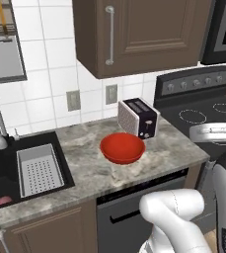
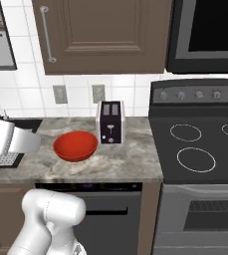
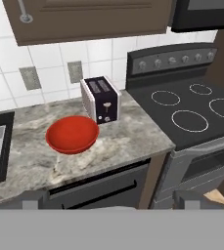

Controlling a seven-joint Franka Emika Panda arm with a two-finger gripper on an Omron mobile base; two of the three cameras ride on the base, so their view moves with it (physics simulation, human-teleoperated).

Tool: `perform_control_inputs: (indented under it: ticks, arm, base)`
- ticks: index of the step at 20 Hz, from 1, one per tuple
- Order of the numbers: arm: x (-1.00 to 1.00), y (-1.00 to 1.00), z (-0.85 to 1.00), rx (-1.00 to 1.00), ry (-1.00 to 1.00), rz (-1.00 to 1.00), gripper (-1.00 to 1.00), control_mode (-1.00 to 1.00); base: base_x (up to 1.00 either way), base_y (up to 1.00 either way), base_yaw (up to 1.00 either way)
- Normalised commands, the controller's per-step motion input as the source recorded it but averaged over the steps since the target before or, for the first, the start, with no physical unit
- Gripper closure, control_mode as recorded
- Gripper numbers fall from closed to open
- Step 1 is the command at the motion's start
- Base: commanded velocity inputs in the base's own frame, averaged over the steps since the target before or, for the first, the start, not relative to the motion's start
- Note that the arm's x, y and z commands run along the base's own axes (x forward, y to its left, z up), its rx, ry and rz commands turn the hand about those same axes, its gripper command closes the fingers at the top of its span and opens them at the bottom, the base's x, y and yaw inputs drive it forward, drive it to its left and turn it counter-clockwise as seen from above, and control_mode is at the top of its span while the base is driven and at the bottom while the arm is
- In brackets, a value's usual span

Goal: Clear the mugs and bowl far away from the sink.

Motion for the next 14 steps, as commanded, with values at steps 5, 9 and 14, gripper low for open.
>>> perform_control_inputs:
  ticks: [5, 9, 14]
  arm:
    - [0.00, 0.00, 0.00, 0.00, 0.00, 0.00, -1.00, 1.00]
    - [0.20, 0.00, -0.14, 0.10, 0.00, 0.09, -1.00, -1.00]
    - [0.34, 0.00, -0.22, 0.11, 0.01, 0.13, -1.00, -1.00]
  base:
    - [0.20, 0.00, 0.22]
    - [0.19, 0.00, 0.09]
    - [0.00, 0.00, 0.00]
